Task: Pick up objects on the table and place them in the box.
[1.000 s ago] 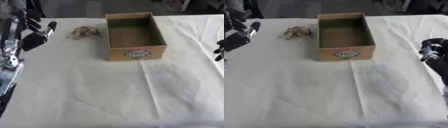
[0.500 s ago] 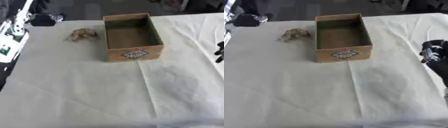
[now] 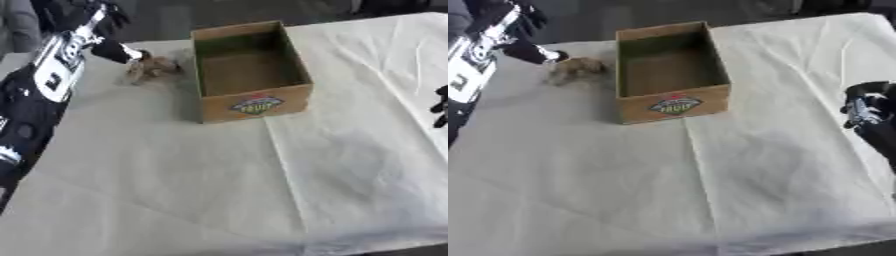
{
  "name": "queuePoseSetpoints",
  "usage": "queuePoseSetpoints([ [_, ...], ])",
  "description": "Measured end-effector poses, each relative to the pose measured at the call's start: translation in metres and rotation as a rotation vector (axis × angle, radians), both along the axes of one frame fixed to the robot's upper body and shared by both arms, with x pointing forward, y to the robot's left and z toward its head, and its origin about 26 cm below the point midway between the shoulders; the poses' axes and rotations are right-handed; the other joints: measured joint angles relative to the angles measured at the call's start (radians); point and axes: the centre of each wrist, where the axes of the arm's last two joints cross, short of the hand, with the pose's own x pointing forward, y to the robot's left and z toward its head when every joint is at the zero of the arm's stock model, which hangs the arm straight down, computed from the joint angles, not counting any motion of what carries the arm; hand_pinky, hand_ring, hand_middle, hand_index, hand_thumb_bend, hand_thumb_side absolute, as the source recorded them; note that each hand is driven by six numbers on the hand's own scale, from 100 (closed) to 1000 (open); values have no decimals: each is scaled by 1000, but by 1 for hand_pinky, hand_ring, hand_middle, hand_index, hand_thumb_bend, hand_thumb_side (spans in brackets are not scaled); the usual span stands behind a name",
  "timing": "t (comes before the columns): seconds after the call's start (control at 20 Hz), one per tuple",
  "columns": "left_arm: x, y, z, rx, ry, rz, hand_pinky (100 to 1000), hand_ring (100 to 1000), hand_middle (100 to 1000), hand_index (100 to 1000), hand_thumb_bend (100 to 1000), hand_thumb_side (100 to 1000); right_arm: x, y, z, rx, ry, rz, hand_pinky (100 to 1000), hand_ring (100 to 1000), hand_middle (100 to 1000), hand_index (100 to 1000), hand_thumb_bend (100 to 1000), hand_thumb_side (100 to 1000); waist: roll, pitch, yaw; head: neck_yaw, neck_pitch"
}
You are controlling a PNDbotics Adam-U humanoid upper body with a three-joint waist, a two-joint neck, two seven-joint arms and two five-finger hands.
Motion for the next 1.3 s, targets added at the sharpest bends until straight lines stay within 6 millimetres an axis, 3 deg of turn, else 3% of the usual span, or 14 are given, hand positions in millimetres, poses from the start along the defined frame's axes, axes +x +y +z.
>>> queuePoseSetpoints([
  [0.35, 4, 19, -17, -3, 42, 68, 642, 629, 624, 732, 664, 121, 1, 0, 3, -6, -5, 7, 381, 527, 599, 623, 100, 351, 5, 15, -34, 9, -8],
  [0.8, 4, 17, -19, 40, -26, 85, 756, 792, 769, 788, 679, 111, 3, 2, 5, -9, -10, 15, 380, 527, 599, 623, 100, 351, 9, 28, -50, 13, -12],
  [1.3, 4, 20, -19, 31, -96, 126, 736, 771, 750, 793, 622, 100, 3, 3, 5, -10, -11, 18, 379, 527, 599, 623, 100, 353, 10, 68, -81, 15, -35],
])
